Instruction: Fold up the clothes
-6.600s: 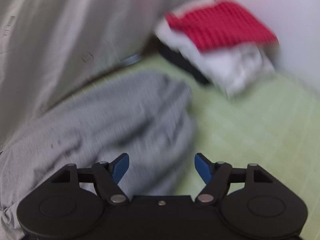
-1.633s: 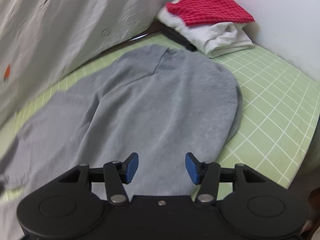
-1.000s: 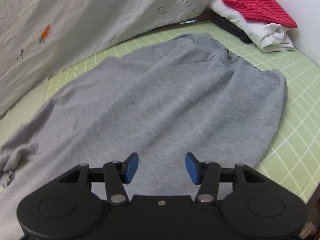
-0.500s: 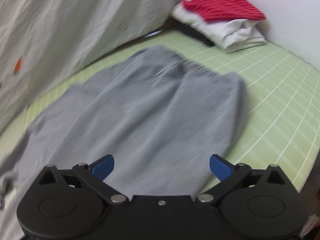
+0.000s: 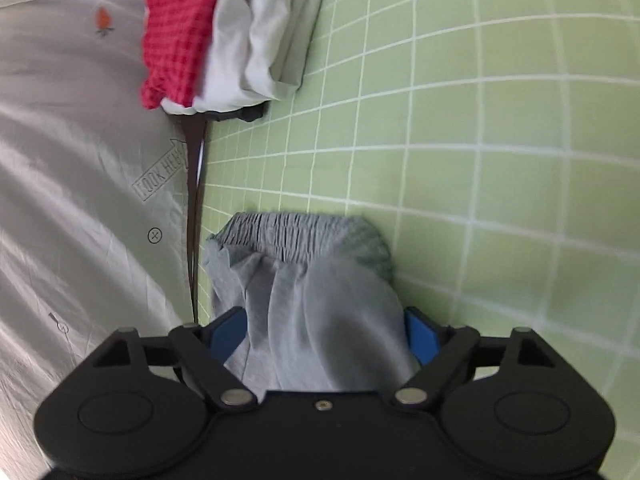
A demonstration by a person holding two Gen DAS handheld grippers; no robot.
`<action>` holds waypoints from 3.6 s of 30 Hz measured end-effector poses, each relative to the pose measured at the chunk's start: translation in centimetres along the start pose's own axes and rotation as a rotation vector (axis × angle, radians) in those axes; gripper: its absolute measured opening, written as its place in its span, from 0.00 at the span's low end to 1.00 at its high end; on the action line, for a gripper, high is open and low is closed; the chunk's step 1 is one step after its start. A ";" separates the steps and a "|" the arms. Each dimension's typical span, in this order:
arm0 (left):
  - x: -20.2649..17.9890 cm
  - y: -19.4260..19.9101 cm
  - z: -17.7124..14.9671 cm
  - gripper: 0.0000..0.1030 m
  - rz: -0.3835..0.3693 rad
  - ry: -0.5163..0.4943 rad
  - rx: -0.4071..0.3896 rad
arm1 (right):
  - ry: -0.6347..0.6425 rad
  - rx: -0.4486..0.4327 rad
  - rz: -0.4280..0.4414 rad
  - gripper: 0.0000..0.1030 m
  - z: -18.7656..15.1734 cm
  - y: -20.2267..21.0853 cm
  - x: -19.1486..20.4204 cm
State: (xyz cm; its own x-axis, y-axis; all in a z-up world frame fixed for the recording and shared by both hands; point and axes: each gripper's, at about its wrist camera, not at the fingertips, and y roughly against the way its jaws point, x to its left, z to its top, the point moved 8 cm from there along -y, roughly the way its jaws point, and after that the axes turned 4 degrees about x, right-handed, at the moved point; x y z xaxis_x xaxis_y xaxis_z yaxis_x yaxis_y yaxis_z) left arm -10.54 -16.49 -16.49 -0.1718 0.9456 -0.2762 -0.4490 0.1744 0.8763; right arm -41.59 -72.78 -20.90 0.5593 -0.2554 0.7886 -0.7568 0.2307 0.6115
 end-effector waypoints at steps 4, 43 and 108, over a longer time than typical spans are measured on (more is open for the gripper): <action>-2.3 0.5 -2.3 0.61 -0.006 -0.018 0.031 | 0.000 0.062 -0.029 0.66 2.2 -1.9 0.5; 6.3 -6.4 16.9 0.60 -0.068 -0.338 0.007 | 1.136 -0.294 -0.630 0.93 -19.0 0.1 7.7; 0.8 -5.0 10.3 0.17 -0.282 -0.683 0.109 | 1.116 -0.011 -0.606 0.99 -27.6 -4.1 1.6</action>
State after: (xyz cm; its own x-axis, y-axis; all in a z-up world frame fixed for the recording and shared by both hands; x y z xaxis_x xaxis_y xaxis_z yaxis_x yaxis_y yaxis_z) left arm 0.60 -13.74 -17.04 0.5359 0.8150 -0.2203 -0.3004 0.4279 0.8525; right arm -28.28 -48.26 -20.42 0.7977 0.6030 0.0053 -0.2811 0.3640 0.8880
